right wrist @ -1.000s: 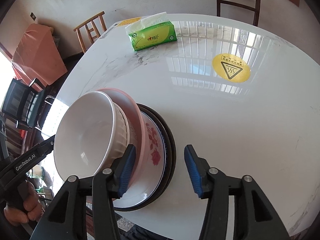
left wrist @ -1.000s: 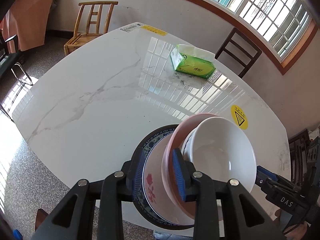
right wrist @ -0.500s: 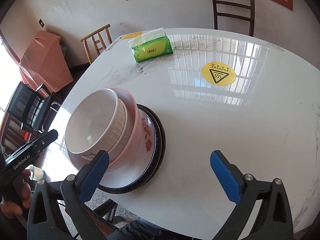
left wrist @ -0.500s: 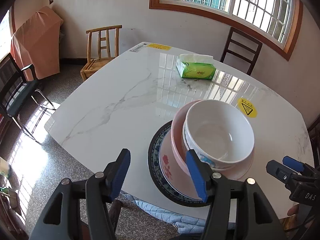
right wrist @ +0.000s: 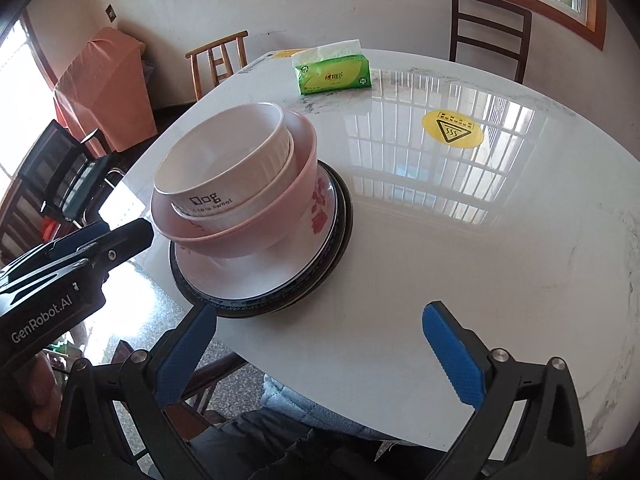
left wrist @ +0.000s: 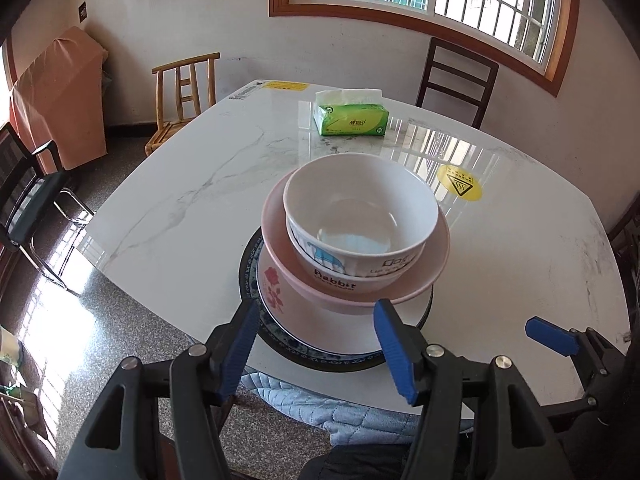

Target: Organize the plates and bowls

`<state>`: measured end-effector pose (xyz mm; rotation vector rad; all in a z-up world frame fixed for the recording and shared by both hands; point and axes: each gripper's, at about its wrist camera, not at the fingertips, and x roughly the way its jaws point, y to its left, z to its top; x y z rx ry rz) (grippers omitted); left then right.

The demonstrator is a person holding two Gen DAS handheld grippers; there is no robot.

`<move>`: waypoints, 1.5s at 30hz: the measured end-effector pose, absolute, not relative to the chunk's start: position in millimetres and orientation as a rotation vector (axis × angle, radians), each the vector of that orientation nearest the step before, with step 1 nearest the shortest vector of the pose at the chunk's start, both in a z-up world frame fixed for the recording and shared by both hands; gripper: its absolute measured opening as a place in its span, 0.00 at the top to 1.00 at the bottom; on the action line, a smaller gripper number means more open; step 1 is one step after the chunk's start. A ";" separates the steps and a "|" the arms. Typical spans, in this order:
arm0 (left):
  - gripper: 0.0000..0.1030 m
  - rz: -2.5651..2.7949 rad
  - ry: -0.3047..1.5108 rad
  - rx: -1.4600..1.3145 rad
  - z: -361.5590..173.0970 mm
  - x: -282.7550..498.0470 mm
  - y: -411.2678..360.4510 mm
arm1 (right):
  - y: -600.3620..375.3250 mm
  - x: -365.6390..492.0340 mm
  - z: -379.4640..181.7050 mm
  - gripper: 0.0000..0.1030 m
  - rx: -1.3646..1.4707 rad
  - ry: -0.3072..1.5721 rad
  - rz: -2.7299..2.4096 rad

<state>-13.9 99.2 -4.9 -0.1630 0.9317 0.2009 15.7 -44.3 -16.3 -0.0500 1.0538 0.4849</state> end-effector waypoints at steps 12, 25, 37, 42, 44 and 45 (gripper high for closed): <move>0.41 0.199 0.940 -0.136 -8.7 -9.5 89.6 | -43.8 7.5 -15.6 0.01 -0.064 1.042 0.481; 0.41 0.188 0.951 -0.137 -11.5 -7.8 88.6 | -43.3 7.2 -21.6 0.01 -0.073 1.062 0.482; 0.41 0.191 0.956 -0.126 -11.7 -7.2 87.4 | -43.1 6.4 -23.0 0.01 -0.075 1.066 0.483; 0.41 0.193 0.952 -0.125 -10.8 -7.5 86.7 | -43.7 5.2 -23.9 0.01 -0.070 1.072 0.482; 0.41 0.193 0.951 -0.126 -10.7 -7.8 86.6 | -44.3 4.6 -24.4 0.01 -0.068 1.074 0.482; 0.41 0.191 0.951 -0.124 -10.9 -7.9 86.1 | -43.8 4.2 -24.5 0.01 -0.067 1.074 0.483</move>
